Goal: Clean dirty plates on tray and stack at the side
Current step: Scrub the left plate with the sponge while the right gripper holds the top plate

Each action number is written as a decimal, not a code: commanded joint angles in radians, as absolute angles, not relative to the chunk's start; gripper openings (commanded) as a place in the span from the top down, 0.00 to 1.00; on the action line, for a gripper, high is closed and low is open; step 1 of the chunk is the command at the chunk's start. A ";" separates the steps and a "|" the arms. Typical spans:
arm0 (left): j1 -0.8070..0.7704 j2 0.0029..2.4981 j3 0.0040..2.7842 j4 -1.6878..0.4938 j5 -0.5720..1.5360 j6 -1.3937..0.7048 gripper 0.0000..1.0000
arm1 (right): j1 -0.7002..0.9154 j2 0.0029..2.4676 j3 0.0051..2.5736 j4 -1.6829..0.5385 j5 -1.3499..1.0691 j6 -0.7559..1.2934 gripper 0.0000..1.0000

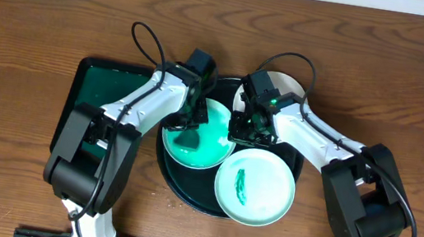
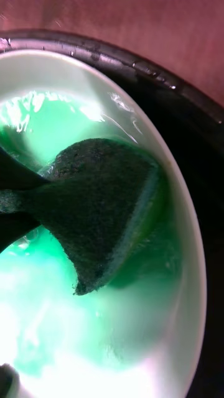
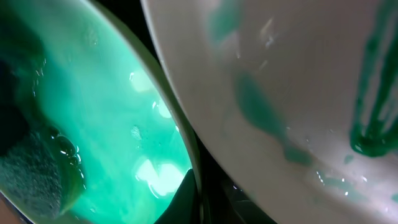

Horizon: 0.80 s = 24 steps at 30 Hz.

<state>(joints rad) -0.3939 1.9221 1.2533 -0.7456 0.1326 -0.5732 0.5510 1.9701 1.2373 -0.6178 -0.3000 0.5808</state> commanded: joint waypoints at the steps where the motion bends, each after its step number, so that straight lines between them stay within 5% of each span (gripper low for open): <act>1: -0.399 1.954 1.232 -0.693 0.258 -0.520 0.93 | 0.551 1.979 1.249 -0.618 -0.294 0.579 0.99; 8: -0.369 1.954 1.232 -0.675 0.118 -0.559 0.93 | 0.551 1.979 1.249 -0.620 -0.294 0.579 0.99; 17: -0.432 1.954 1.232 -0.710 0.332 -0.576 0.93 | 0.551 1.981 1.248 -0.617 -0.294 0.579 0.99; 24: -0.501 1.954 1.232 -0.633 0.244 -0.691 0.93 | 0.551 1.982 1.248 -0.618 -0.293 0.579 0.99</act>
<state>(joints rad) -0.4683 1.9224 1.2510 -0.6682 0.1963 -0.6262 0.5491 1.9701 1.2373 -0.6239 -0.2985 0.5812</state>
